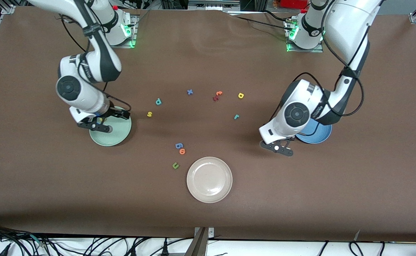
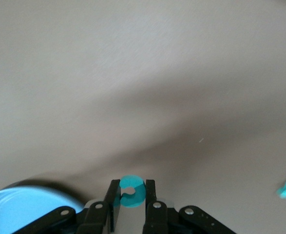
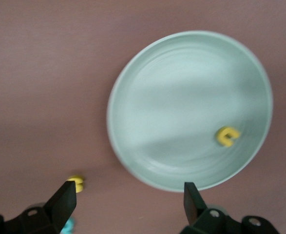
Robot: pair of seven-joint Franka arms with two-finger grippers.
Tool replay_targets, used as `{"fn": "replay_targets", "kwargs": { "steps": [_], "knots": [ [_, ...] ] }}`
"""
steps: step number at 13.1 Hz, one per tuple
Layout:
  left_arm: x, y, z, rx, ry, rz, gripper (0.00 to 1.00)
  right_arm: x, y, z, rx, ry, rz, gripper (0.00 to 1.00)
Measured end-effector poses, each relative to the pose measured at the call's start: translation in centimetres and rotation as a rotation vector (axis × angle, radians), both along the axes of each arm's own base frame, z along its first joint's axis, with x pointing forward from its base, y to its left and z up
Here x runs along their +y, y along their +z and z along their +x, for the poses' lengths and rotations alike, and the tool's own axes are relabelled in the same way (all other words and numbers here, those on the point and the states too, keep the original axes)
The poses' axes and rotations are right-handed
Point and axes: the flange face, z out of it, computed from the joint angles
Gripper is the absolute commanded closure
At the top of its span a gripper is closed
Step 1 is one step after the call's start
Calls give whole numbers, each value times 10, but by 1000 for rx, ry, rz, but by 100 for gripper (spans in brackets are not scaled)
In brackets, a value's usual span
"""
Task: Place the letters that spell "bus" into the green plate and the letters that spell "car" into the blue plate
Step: 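Drop the teal c on the blue plate while the right gripper withdraws, then grasp the yellow s with the right gripper while the left gripper returns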
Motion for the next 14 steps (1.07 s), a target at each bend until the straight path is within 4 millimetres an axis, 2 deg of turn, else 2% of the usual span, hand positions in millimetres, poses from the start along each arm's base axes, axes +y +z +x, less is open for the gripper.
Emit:
{"fn": "replay_targets", "kwargs": {
  "steps": [2, 4, 9, 11, 13, 14],
  "knots": [
    [29, 4, -9, 15, -23, 6, 82, 30, -2, -9, 1, -43, 0, 3],
    [52, 4, -18, -14, -35, -7, 83, 48, -12, -13, -10, -85, 6, 3],
    [109, -27, -54, -118, -34, -57, 83, 97, -74, -33, -2, -164, 4, 3],
    [124, -36, -66, -134, -21, -65, 83, 101, -88, -38, 12, -161, -2, 3],
    [130, -41, -72, -151, -22, -73, 83, 97, -97, -39, 3, -167, 2, 3],
    [133, -44, -74, -162, -32, -79, 74, 95, -102, -41, 3, -169, 2, 4]
  ]
}}
